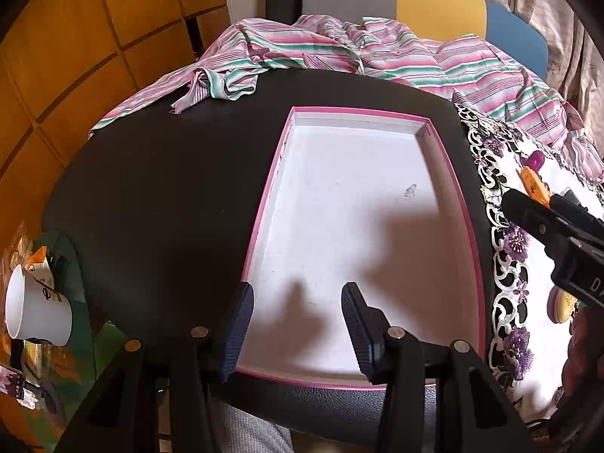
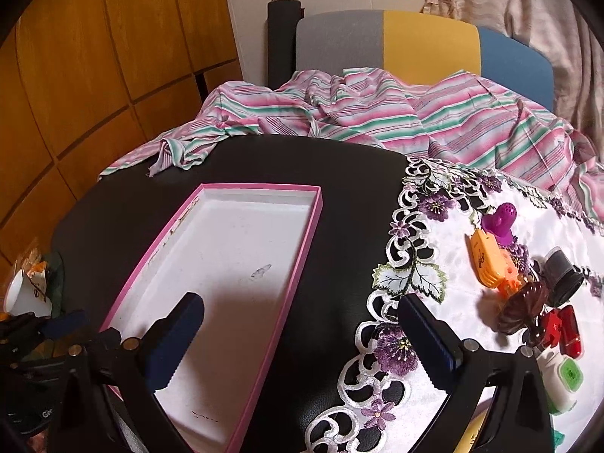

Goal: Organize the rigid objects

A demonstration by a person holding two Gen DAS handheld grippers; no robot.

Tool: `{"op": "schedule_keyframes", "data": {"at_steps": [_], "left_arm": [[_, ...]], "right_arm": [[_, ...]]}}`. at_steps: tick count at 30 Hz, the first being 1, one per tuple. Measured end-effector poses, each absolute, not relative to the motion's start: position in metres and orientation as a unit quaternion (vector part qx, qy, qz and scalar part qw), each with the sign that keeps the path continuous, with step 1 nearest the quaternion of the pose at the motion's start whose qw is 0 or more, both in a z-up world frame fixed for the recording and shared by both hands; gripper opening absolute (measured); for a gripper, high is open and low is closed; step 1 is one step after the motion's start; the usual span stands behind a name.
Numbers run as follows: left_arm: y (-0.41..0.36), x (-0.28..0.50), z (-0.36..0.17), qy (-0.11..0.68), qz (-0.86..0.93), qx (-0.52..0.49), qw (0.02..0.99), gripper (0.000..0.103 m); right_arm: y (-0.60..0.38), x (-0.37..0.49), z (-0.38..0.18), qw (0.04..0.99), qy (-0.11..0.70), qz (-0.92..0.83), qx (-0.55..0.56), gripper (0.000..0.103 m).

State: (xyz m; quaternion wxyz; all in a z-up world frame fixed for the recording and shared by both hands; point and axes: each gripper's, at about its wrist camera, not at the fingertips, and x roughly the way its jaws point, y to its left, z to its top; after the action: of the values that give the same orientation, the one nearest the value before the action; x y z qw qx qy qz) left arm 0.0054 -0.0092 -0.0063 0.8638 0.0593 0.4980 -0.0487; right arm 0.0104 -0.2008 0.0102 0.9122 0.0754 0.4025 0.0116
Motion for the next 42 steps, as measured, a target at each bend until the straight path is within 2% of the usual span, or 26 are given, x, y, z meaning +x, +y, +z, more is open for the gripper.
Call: {"op": "schedule_keyframes", "data": {"at_steps": [11, 14, 18, 23, 27, 29, 36, 42], "left_arm": [[-0.025, -0.002, -0.011, 0.512, -0.11, 0.053, 0.85, 0.049], [-0.038, -0.01, -0.015, 0.505, -0.142, 0.07, 0.849, 0.049], [-0.056, -0.017, -0.018, 0.509, -0.221, 0.063, 0.83, 0.049], [-0.09, -0.024, -0.017, 0.512, -0.277, 0.074, 0.81, 0.049], [-0.125, -0.027, -0.016, 0.519, -0.351, 0.054, 0.777, 0.049], [-0.144, -0.028, -0.02, 0.524, -0.371, 0.056, 0.765, 0.054], [-0.221, -0.038, -0.027, 0.484, -0.44, 0.135, 0.744, 0.056], [-0.258, -0.034, -0.035, 0.485, -0.488, 0.155, 0.709, 0.056]], "right_arm": [[-0.246, -0.006, 0.007, 0.905, 0.409, -0.042, 0.109, 0.103], [-0.27, -0.015, 0.016, 0.91, 0.39, -0.087, 0.112, 0.103], [-0.291, -0.03, 0.025, 0.915, 0.365, -0.163, 0.05, 0.103], [-0.326, -0.048, 0.033, 0.905, 0.336, -0.252, 0.067, 0.103], [-0.359, -0.058, 0.029, 0.876, 0.34, -0.324, 0.11, 0.103], [-0.378, -0.067, 0.026, 0.861, 0.344, -0.343, 0.151, 0.103], [-0.408, -0.097, 0.025, 0.833, 0.317, -0.385, 0.238, 0.103], [-0.424, -0.113, 0.024, 0.815, 0.292, -0.421, 0.271, 0.103]]}}
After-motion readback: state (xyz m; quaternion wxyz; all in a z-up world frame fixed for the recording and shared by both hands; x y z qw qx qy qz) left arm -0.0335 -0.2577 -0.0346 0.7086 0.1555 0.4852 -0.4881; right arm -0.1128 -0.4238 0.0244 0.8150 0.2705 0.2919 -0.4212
